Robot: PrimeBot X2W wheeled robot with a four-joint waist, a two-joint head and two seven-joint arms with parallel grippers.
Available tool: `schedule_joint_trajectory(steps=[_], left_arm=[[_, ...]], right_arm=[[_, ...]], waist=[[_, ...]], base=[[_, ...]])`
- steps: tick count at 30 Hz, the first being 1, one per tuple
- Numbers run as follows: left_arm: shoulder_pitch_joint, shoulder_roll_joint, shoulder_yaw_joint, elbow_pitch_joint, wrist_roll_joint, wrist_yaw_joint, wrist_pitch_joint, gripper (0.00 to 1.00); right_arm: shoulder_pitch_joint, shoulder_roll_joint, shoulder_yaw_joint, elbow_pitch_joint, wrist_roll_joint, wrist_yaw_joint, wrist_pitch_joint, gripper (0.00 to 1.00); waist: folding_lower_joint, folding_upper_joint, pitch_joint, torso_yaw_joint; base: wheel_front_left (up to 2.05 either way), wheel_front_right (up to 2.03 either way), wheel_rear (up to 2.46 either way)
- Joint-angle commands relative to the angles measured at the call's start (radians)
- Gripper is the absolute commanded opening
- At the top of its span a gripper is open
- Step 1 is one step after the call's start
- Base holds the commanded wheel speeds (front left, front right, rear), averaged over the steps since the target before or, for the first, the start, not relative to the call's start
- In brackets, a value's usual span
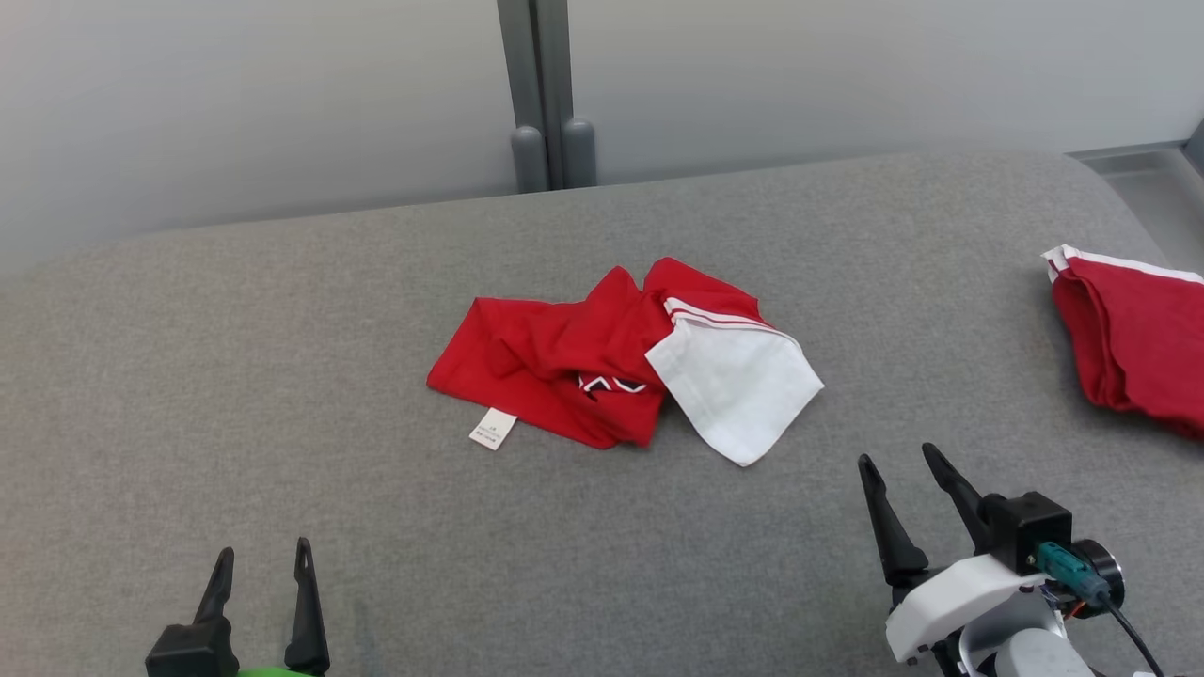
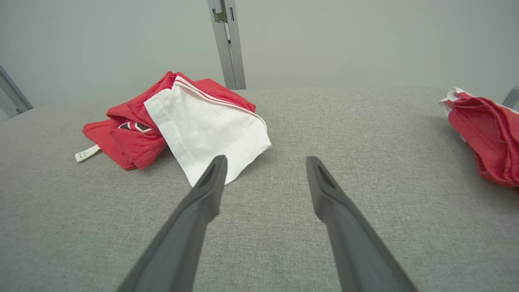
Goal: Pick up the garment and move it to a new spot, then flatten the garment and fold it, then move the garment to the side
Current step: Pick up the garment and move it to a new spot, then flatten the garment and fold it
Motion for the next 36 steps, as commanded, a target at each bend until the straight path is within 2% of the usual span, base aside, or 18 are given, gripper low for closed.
schedule_joint_trajectory(steps=[1, 8, 16, 25, 32, 36], left_arm=[[0.013, 0.000, 0.002, -0.010, 0.007, -0.002, 0.000, 1.00], [0.001, -0.002, -0.006, -0.018, -0.015, -0.002, 0.000, 1.00], [-0.015, -0.002, -0.029, -0.018, -0.043, -0.007, 0.000, 1.00], [-0.114, -0.001, -0.085, -0.019, -0.075, -0.017, 0.000, 1.00], [-0.195, -0.001, -0.109, -0.011, -0.091, -0.024, 0.000, 1.00], [-0.223, -0.001, -0.115, -0.010, -0.097, -0.025, 0.000, 1.00]], right_arm=[[0.015, -0.004, -0.006, -0.019, -0.005, -0.002, -0.001, 1.00], [0.033, -0.004, -0.011, -0.059, 0.002, -0.002, -0.001, 1.00], [0.019, -0.004, 0.009, -0.043, -0.010, -0.002, -0.001, 1.00], [-0.119, -0.004, 0.061, 0.002, -0.017, -0.002, -0.001, 1.00], [-0.246, -0.005, 0.166, 0.103, -0.039, -0.002, -0.001, 1.00], [-0.280, -0.005, 0.192, 0.204, -0.067, -0.002, -0.001, 1.00]], waist=[[0.0000, -0.0001, -0.007, 0.008], [0.0000, -0.0001, -0.012, 0.008], [0.0000, -0.0001, 0.009, 0.007], [0.0000, -0.0001, 0.155, 0.050], [0.0000, -0.0001, 0.249, 0.090], [0.0000, -0.0001, 0.277, 0.108]], base=[[0.00, 0.00, 0.00], [0.00, 0.00, 0.00], [0.00, 0.00, 0.00], [0.00, 0.00, 0.00], [0.00, 0.00, 0.00], [0.00, 0.00, 0.00]])
